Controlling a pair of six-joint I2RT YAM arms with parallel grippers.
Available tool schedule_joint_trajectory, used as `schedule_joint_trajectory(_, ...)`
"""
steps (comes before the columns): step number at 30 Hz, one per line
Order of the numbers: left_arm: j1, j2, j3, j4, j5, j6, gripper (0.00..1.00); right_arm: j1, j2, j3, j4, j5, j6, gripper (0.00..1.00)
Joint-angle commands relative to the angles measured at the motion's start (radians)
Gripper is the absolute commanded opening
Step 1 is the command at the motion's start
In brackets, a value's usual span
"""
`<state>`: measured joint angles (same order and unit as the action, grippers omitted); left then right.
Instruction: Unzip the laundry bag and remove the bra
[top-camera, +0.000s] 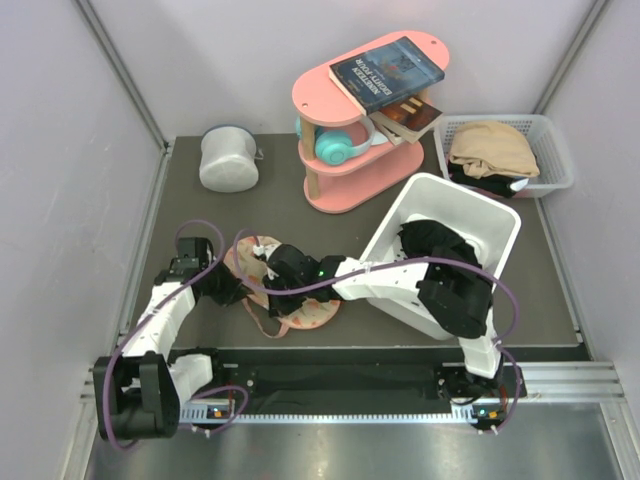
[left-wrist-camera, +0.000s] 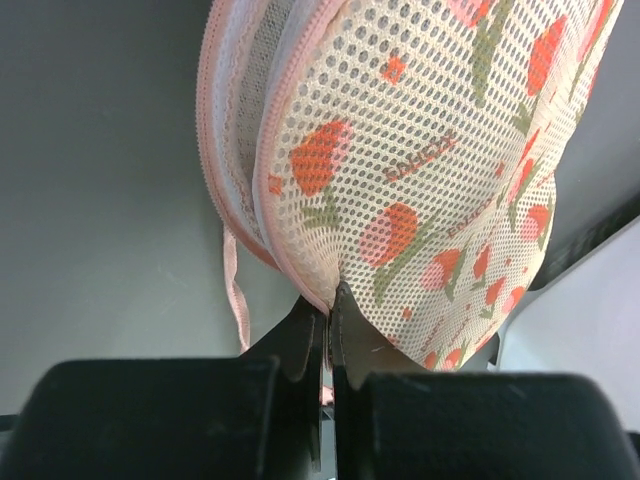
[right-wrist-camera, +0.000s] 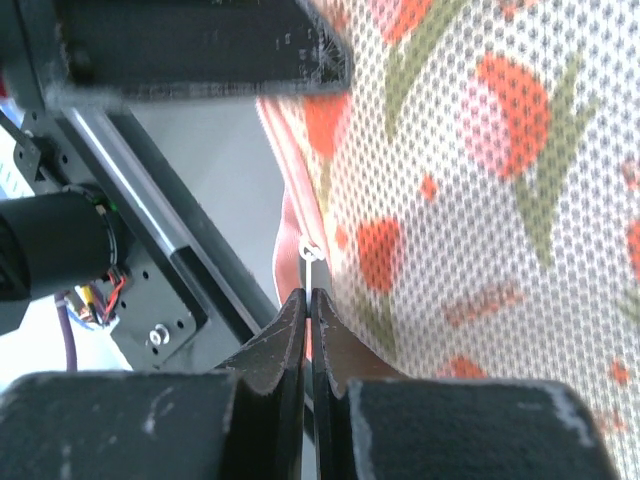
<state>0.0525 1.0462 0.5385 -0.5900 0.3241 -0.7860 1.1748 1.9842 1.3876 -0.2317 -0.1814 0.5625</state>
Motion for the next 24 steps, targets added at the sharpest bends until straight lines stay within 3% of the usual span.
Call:
schedule_joint_trajectory(1, 0.004, 0.034, 0.064, 0.062, -0.063, 0.040, 0.00, -0.003, -0.107, -0.028, -0.014, 0.014, 0.007, 0.00)
schedule_joint_trajectory(13, 0.009, 0.135, 0.179, 0.073, -0.082, 0.100, 0.00, -0.004, -0.182, -0.125, -0.011, 0.042, 0.023, 0.00)
schedule_joint_trajectory(15, 0.009, 0.124, 0.183, 0.061, -0.074, 0.102, 0.17, -0.004, -0.173, -0.110, -0.009, 0.039, 0.023, 0.00)
schedule_joint_trajectory(16, 0.009, 0.115, 0.179, 0.046, -0.065, 0.100, 0.30, -0.004, -0.159, -0.092, -0.009, 0.033, 0.020, 0.00)
schedule_joint_trajectory(17, 0.009, 0.103, 0.173, 0.038, -0.050, 0.099, 0.57, -0.004, -0.150, -0.079, -0.011, 0.031, 0.019, 0.00)
schedule_joint_trajectory(18, 0.009, 0.072, 0.166, 0.029, -0.045, 0.094, 0.64, -0.003, -0.140, -0.069, -0.012, 0.030, 0.014, 0.00)
schedule_joint_trajectory(21, 0.007, -0.006, 0.123, -0.023, -0.040, 0.083, 0.73, -0.004, -0.105, -0.030, -0.014, 0.016, 0.008, 0.00)
schedule_joint_trajectory(24, 0.007, -0.096, 0.071, -0.073, -0.028, 0.070, 0.73, -0.003, -0.075, 0.004, -0.015, 0.002, 0.001, 0.00)
